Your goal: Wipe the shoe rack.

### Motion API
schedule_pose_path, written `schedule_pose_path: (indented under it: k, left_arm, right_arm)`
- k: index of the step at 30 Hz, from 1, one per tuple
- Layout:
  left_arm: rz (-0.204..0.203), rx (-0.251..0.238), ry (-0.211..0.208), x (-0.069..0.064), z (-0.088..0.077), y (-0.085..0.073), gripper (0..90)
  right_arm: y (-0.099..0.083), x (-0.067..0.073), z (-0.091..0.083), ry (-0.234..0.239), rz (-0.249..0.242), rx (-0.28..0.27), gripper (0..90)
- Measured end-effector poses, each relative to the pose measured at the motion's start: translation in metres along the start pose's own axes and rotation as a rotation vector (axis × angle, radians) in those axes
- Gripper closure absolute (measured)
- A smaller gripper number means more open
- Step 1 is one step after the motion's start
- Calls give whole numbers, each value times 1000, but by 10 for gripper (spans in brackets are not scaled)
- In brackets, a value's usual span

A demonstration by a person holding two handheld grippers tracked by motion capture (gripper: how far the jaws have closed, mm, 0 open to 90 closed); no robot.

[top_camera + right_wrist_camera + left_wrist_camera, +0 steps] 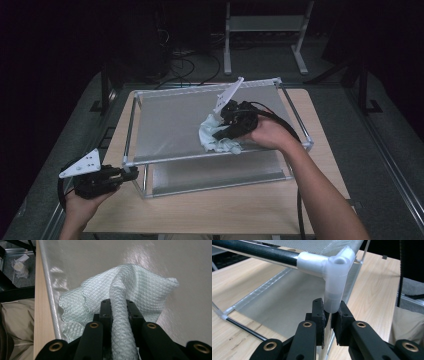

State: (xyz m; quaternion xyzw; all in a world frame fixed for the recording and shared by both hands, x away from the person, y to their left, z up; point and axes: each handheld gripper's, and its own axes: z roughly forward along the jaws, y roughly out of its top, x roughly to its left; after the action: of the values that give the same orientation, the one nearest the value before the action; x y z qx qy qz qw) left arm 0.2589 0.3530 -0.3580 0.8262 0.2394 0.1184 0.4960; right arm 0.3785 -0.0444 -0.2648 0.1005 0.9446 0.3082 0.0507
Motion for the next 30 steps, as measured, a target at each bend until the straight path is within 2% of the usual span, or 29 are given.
schedule_pose_path:
  k: [1,3,5,11,17,20,23,25,26,28,30]
  left_arm:
    - [0,0,0,0,0,0,786]
    - [-6,40,-15,1,-1,-1,774]
    - [1,50,-7,1,-1,-1,792]
    - [29,87,10,-1,-1,4,809]
    - [39,106,4,-1,-2,4,800]
    - [39,106,4,0,-1,4,811]
    - [40,114,11,-1,-1,5,811]
    - [36,112,10,0,-2,5,811]
    - [35,110,9,0,-3,4,811]
    - [35,107,9,1,-4,3,812]
    - [39,109,6,1,-5,2,811]
  right_arm:
    - [-3,-2,-1,-3,14,-1,781]
    - [-9,-6,-5,-12,34,-3,782]
    - [-11,-8,-6,-16,47,-5,781]
    - [-4,-5,0,-30,21,-2,782]
    - [-15,-11,-7,-24,54,-13,782]
    - [-9,-8,-4,-31,49,-11,782]
    - [1,-4,3,-13,28,-15,781]
    - [17,4,15,22,-12,-32,782]
    - [19,5,17,26,-22,-29,782]
    - [16,2,14,43,-11,-30,782]
    - [5,-4,7,30,12,-24,782]
